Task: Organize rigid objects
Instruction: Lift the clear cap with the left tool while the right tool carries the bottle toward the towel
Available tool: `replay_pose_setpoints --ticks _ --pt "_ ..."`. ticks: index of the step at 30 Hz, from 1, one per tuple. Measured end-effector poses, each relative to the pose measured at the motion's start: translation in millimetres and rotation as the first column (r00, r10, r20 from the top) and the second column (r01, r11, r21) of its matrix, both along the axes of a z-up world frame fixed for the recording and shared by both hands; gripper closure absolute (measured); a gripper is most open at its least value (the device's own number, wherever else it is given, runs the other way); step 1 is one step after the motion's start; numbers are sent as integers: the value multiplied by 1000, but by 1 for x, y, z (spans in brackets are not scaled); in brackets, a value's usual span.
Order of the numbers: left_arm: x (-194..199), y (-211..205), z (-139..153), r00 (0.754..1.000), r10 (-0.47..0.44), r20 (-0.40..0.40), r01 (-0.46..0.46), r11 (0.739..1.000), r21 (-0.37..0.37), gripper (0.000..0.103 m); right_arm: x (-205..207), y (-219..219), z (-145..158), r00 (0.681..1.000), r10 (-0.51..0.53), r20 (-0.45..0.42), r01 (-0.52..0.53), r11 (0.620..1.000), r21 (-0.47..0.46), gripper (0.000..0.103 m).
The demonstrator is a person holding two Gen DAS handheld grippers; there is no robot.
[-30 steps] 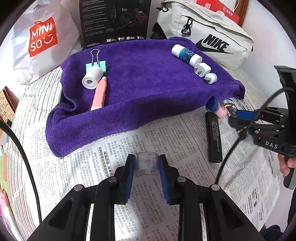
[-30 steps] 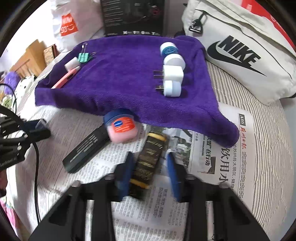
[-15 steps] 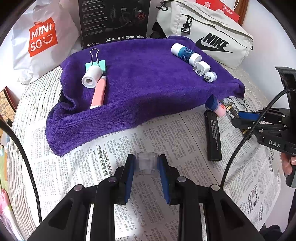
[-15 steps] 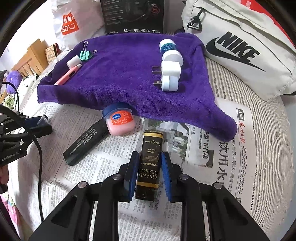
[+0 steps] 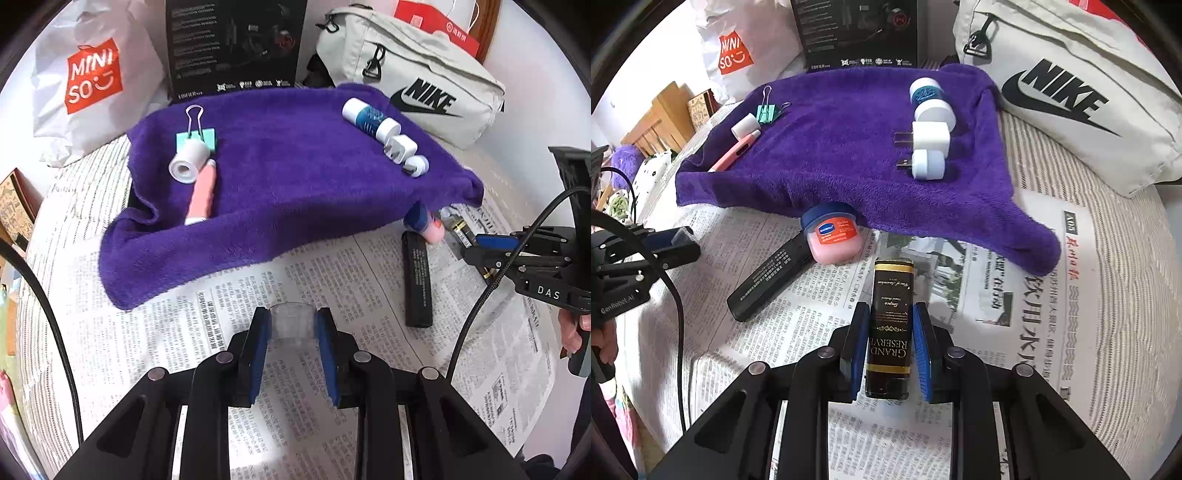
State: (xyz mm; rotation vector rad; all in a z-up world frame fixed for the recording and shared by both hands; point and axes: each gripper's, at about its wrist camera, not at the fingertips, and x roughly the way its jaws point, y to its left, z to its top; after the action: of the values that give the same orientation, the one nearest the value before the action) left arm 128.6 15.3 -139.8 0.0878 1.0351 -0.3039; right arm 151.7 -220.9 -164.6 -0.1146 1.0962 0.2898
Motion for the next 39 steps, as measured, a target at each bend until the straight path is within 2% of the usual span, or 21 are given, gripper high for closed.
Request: replay_pose_setpoints --ticks 13,22,30,32,39 --pt "-2 10 14 1000 15 20 -14 999 -31 77 -1 -7 23 1000 9 26 -10 998 62 79" --pt "0 5 7 1000 -2 -1 2 1000 -30 77 7 -1 -4 999 20 -32 -18 999 42 80" --pt "0 7 5 1000 -1 -6 0 999 -32 77 0 8 -9 999 32 0 -32 999 -15 77" --pt "1 7 4 1000 0 -9 -1 999 -34 77 1 9 -9 999 38 1 -38 999 -25 79" --pt "0 8 9 1000 0 2 0 999 -35 77 3 -1 0 1000 28 -10 -28 999 46 80"
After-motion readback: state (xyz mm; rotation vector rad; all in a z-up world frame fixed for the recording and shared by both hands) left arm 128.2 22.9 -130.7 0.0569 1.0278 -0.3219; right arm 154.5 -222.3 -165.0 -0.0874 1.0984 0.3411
